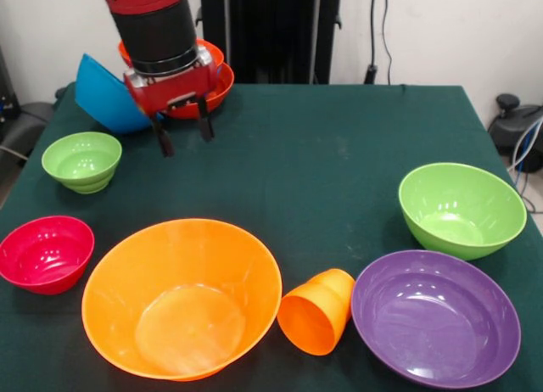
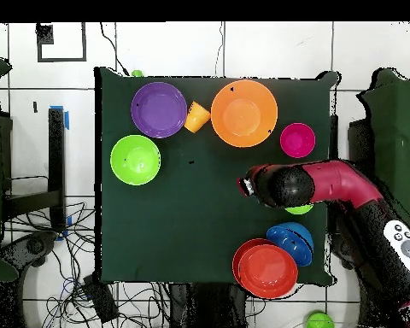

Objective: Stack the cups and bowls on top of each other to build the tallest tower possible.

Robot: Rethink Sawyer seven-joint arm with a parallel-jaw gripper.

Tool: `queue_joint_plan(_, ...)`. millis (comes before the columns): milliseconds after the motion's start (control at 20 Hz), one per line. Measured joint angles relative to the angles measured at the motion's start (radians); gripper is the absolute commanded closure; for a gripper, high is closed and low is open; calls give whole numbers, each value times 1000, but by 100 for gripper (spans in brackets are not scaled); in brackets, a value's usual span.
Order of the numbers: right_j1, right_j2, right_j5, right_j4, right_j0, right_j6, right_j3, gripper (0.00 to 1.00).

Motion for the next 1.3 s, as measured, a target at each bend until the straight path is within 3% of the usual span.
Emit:
queue_joint_plan(200,-14,-18,-173,-2,32,67,14,0)
queue_joint_plan(400,-4,-53,-269,-2,74,103,0,0)
queue_joint_plan(850,31,-167,-286,-1,245,146,-103,0)
queue_joint_plan(1300,45,-207,-346,-2,254,146,-107,0)
